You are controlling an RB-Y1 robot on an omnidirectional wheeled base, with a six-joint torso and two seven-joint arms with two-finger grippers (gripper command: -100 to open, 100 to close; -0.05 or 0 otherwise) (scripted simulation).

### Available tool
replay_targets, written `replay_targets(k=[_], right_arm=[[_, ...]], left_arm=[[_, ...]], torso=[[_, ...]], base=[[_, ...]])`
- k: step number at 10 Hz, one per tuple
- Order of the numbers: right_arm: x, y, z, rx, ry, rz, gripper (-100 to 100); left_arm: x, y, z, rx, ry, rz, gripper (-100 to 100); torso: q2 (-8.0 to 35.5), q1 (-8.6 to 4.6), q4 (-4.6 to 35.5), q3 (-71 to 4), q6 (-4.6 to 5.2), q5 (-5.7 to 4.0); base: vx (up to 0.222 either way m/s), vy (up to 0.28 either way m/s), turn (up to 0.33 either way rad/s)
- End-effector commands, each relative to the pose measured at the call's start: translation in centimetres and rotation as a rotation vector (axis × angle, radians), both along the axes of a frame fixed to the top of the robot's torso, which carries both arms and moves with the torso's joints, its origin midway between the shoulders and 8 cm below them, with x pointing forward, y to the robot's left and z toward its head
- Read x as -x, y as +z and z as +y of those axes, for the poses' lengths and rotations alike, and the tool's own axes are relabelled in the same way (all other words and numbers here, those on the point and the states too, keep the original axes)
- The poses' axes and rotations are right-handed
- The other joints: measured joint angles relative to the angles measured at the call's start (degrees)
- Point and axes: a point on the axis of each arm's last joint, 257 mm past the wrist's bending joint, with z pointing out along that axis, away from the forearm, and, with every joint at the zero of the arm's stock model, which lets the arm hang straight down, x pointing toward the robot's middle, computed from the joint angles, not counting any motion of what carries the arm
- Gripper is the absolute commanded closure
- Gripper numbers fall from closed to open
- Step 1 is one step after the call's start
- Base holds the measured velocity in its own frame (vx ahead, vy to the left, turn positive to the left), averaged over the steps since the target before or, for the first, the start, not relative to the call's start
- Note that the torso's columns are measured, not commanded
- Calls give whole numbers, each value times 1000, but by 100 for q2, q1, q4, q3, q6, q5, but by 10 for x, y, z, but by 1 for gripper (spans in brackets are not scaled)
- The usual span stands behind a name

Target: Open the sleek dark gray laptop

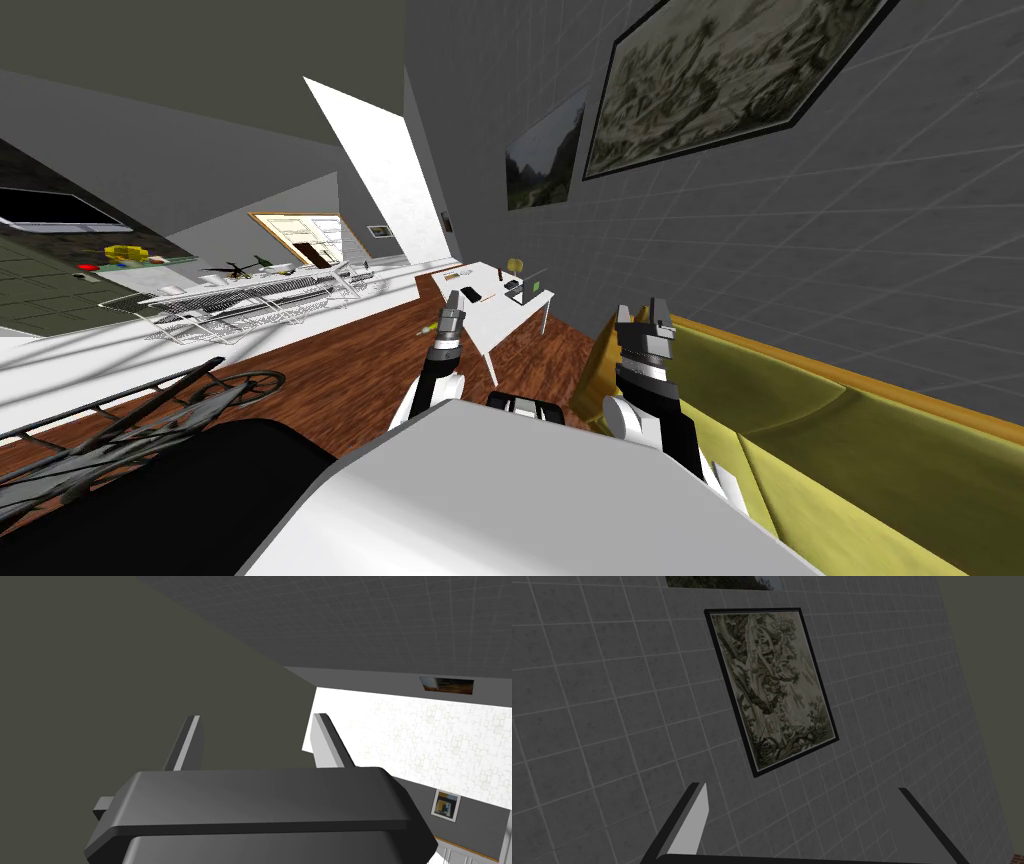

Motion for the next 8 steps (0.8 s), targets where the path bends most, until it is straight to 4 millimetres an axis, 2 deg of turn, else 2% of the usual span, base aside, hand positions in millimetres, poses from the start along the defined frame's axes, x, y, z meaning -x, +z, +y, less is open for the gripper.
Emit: replay_targets(k=[1, 2, 4, 8], right_arm=[[0, 0, 0, 0, 0, 0, 0], [0, 0, 0, 0, 0, 0, 0], [0, 0, 0, 0, 0, 1, 0], [0, 0, 0, 0, 0, 1, 0]], left_arm=[[0, 0, 0, 0, 0, 0, 0], [-8, -6, -5, -38, -24, 16, -100], [-18, -14, -10, -71, -45, 32, -100], [-49, -34, -16, -126, -73, 68, -100]], torso=[[423, 0, 423, -846, 0, 0], [846, 0, 846, -1692, 0, 0], [1089, 1, 1090, -2200, 0, 1], [1112, -1, 1114, -2230, 0, 0]], base=[[0, 0, 0], [10, -1, -11], [10, -3, -13], [16, -3, -18]])
